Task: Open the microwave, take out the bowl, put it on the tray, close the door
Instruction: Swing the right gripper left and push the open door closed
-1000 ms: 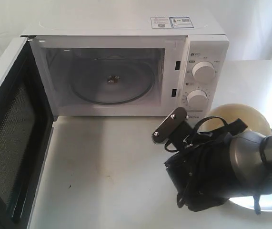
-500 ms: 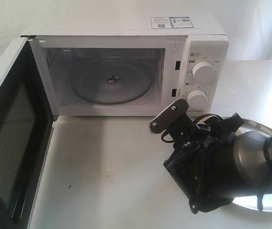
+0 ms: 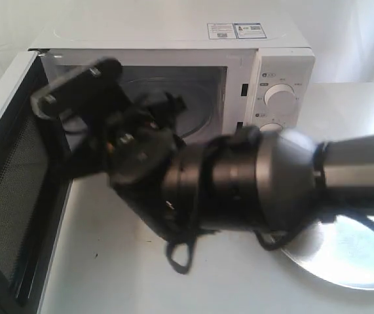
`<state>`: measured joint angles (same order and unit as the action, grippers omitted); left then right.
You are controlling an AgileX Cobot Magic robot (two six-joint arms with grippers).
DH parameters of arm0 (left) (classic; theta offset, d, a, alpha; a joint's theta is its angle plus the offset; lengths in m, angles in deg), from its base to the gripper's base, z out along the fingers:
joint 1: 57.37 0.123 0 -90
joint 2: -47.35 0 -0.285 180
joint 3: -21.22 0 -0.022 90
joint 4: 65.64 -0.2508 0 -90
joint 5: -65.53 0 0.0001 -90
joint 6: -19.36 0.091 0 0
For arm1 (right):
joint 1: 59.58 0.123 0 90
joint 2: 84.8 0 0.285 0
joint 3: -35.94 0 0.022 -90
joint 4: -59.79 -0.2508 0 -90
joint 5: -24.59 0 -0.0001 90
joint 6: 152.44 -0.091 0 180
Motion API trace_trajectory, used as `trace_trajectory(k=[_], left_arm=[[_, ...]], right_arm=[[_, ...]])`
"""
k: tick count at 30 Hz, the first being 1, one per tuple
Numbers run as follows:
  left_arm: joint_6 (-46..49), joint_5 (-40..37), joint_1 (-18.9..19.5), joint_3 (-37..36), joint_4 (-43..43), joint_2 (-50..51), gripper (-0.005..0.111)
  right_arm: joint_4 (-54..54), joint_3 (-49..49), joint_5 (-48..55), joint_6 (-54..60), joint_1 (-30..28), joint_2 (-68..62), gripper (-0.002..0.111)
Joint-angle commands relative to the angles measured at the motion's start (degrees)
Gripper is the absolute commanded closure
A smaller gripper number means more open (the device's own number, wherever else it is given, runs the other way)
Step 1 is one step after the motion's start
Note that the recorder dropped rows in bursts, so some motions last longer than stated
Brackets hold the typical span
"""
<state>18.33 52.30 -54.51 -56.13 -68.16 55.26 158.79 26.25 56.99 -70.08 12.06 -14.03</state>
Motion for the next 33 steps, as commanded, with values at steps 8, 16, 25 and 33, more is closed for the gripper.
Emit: trace_trajectory(k=[8, 16, 25, 33], left_arm=[[-0.20, -0.10, -0.24, 0.14, 0.32, -0.12, 0.107], [-0.20, -0.10, -0.24, 0.14, 0.32, -0.12, 0.107], [-0.20, -0.10, -0.24, 0.14, 0.32, -0.12, 0.107], [-0.20, -0.10, -0.24, 0.14, 0.32, -0.12, 0.107]], right_arm=[[0.95, 33.36, -19.60, 12.81, 3.82, -8.13, 0.108], [0.95, 39.74, -4.61, 67.07, 9.13, -21.84, 0.108], [0.95, 39.74, 37.56, 74.91, 6.42, -24.20, 0.108], [-0.03, 39.74, 37.56, 74.50, -2.51, -23.89, 0.108]])
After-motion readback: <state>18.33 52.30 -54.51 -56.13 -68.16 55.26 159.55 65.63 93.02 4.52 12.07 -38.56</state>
